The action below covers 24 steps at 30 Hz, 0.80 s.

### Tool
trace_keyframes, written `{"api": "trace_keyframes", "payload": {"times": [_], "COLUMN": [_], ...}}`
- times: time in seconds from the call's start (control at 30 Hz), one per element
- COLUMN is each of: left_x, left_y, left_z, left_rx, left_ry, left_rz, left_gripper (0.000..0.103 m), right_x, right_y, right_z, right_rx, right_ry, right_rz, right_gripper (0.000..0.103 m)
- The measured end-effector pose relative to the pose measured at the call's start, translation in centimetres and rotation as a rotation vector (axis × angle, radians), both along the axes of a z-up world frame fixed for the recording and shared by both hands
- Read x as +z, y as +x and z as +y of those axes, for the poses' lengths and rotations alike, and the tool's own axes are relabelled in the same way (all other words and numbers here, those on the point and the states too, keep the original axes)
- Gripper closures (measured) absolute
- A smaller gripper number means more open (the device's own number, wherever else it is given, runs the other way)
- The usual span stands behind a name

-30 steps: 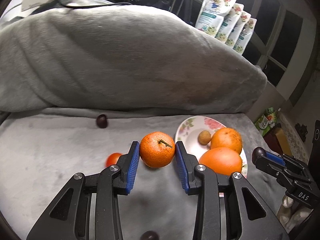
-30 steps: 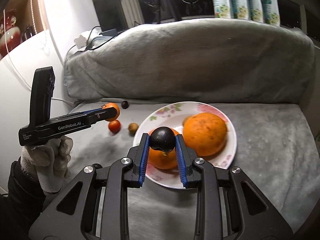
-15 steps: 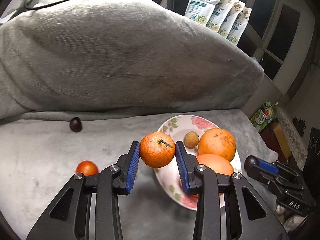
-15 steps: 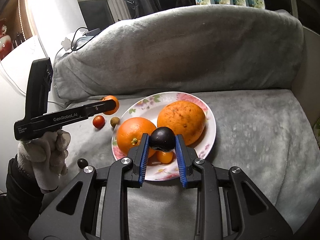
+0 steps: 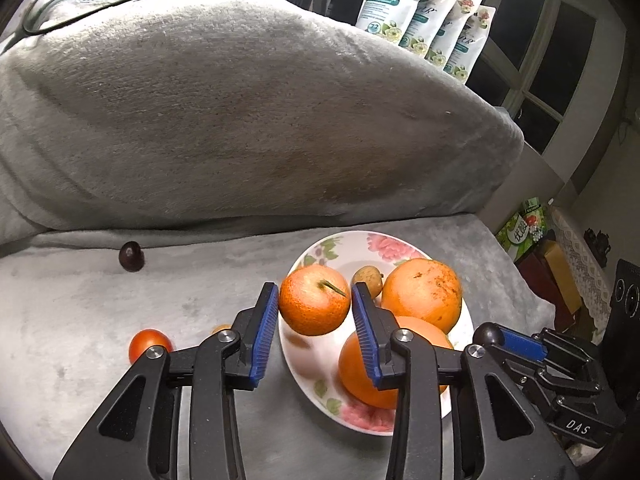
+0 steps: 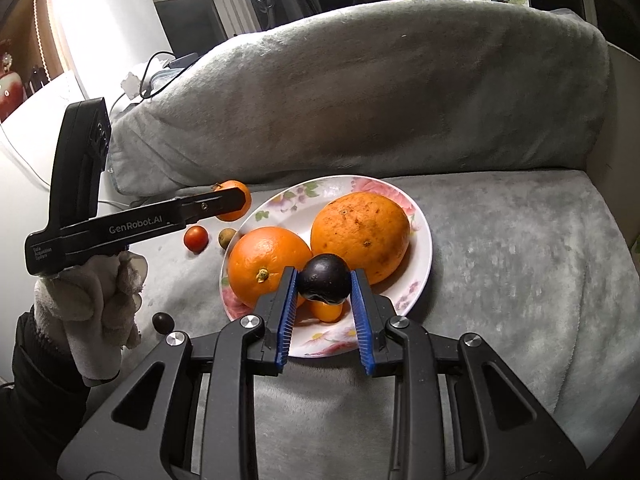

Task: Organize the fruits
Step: 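Carry the tangerine and black plum over the plate with both tools, then open both tools to drop the tangerine and plum onto the plate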

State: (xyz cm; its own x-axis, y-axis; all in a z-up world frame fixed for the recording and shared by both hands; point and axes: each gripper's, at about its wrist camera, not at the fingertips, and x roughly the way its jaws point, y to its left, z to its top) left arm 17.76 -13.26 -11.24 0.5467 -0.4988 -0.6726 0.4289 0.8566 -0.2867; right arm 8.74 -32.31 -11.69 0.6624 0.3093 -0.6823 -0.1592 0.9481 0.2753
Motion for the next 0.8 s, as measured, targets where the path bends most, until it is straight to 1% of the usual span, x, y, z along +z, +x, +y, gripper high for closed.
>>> {"api": "trace_keyframes", "payload": {"times": [0.03, 0.07, 0.1, 0.13, 0.17, 0.2, 0.23, 0.3, 0.33, 0.37, 0.43, 0.53, 0.57, 0.8], "left_x": [0.2, 0.3, 0.5, 0.6, 0.7, 0.8, 0.9, 0.9, 0.9, 0.9, 1.0, 1.1, 1.1, 1.6], "left_y": [0.0, -0.1, -0.2, -0.3, -0.3, -0.3, -0.3, -0.3, -0.4, -0.4, -0.6, -0.6, -0.6, -1.2], "left_z": [0.0, 0.0, -0.1, -0.1, -0.1, -0.1, -0.1, -0.1, -0.1, -0.1, -0.2, -0.3, -0.3, -0.1], "left_rx": [-0.003, -0.005, -0.007, -0.008, -0.008, -0.009, -0.008, -0.006, -0.006, -0.005, -0.002, -0.001, 0.001, 0.010], "left_ry": [-0.003, -0.005, -0.007, -0.006, -0.007, -0.008, -0.008, -0.008, -0.009, -0.010, -0.011, -0.004, -0.001, 0.008], "left_rz": [-0.004, -0.008, -0.012, -0.015, -0.017, -0.018, -0.019, -0.021, -0.021, -0.021, -0.027, -0.022, -0.022, -0.041], "left_gripper": [0.057, 0.055, 0.055, 0.055, 0.055, 0.054, 0.051, 0.049, 0.045, 0.038, 0.031, 0.030, 0.027, 0.027], "right_x": [0.0, 0.0, 0.0, 0.1, 0.2, 0.3, 0.3, 0.4, 0.5, 0.5, 0.6, 0.8, 0.9, 1.3], "right_y": [0.0, 0.0, -0.1, -0.1, -0.2, -0.3, -0.4, -0.4, -0.5, -0.6, -0.8, -1.1, -1.1, -1.3], "right_z": [0.0, 0.0, 0.0, 0.0, -0.1, 0.0, 0.0, 0.2, 0.3, 0.3, 0.5, 0.7, 0.8, 1.4], "right_rx": [-0.001, 0.000, -0.001, -0.003, -0.005, -0.005, -0.003, 0.008, 0.013, 0.016, 0.017, 0.016, 0.019, 0.032], "right_ry": [0.000, 0.001, 0.002, 0.002, 0.001, 0.001, 0.001, -0.004, -0.009, -0.015, -0.022, -0.024, -0.025, -0.053], "right_rz": [0.000, 0.000, -0.003, -0.006, -0.011, -0.018, -0.022, -0.023, -0.024, -0.027, -0.040, -0.052, -0.056, -0.066], "right_gripper": [0.074, 0.072, 0.064, 0.054, 0.049, 0.046, 0.046, 0.044, 0.038, 0.035, 0.025, 0.014, 0.013, 0.011]}}
